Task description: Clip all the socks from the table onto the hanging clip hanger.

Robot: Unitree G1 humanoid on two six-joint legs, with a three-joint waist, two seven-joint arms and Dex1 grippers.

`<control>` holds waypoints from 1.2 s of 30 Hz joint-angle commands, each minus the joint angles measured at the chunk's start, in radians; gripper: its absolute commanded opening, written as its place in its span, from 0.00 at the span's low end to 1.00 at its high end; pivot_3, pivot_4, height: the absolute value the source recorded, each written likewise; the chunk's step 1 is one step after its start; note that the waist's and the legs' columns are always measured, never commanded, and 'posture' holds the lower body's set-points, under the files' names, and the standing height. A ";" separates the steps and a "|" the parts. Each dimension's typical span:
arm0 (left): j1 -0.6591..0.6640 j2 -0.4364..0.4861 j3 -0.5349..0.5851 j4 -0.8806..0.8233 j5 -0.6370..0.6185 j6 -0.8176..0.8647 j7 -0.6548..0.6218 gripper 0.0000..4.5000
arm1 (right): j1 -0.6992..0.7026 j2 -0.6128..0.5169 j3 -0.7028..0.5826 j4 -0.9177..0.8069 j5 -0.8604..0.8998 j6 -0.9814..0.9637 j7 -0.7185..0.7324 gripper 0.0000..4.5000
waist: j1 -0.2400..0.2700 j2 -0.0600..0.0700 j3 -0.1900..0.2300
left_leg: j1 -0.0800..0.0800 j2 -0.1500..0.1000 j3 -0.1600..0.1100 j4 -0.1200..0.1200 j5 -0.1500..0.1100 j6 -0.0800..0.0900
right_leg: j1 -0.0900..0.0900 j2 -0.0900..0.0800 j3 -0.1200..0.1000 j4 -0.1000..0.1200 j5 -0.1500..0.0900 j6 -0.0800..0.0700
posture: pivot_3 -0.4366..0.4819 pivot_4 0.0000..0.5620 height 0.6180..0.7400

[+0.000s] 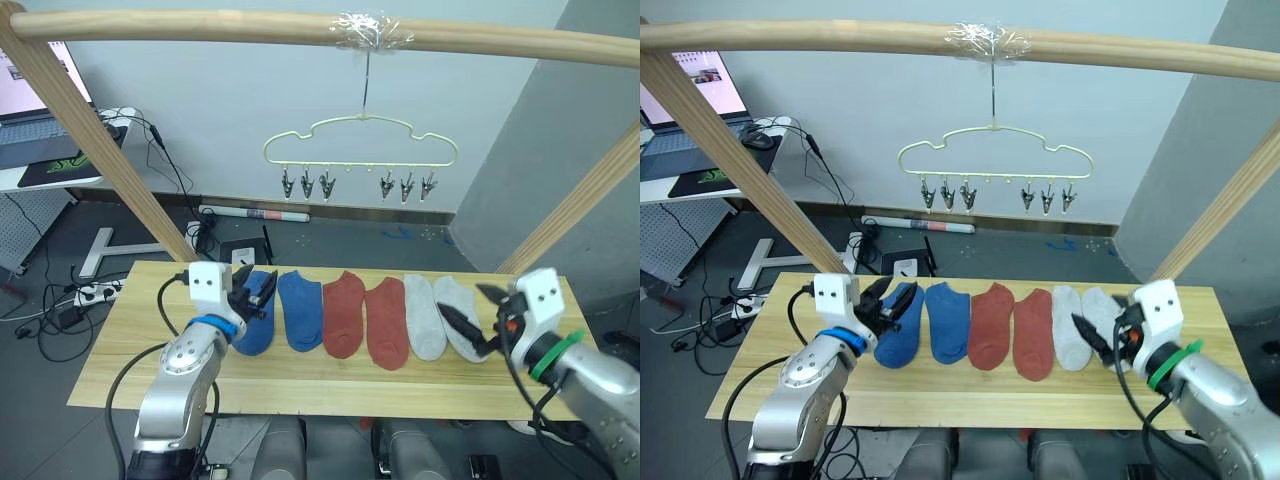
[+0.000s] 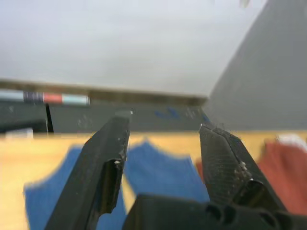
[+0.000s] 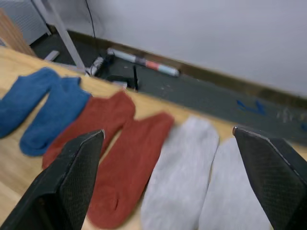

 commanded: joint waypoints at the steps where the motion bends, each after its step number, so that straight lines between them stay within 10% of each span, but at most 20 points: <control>1: -0.091 -0.031 -0.008 0.029 0.056 -0.070 0.069 0.56 | -0.146 -0.088 -0.056 0.007 0.087 0.060 0.039 1.00 | 0.000 0.000 0.000 | 0.000 0.000 0.000 0.000 0.000 0.000 | 0.000 0.000 0.000 0.000 0.000 0.000 | 0.61 0.39 1.00; 13: -0.316 -0.097 -0.008 0.200 0.089 -0.127 0.130 0.56 | -0.472 -0.213 0.004 0.033 0.210 0.169 0.065 1.00 | -0.001 -0.005 0.006 | -0.001 0.000 0.000 0.000 0.000 0.000 | 0.000 0.000 0.000 -0.001 0.003 -0.002 | 0.56 0.42 1.00; 36: -0.535 -0.143 -0.004 0.436 0.101 -0.218 0.165 0.56 | -0.492 -0.194 -0.005 -0.049 0.347 0.226 -0.114 1.00 | -0.012 -0.007 0.017 | -0.002 0.000 -0.001 0.000 0.000 0.000 | -0.001 0.000 -0.001 -0.001 0.001 0.001 | 0.49 0.45 1.00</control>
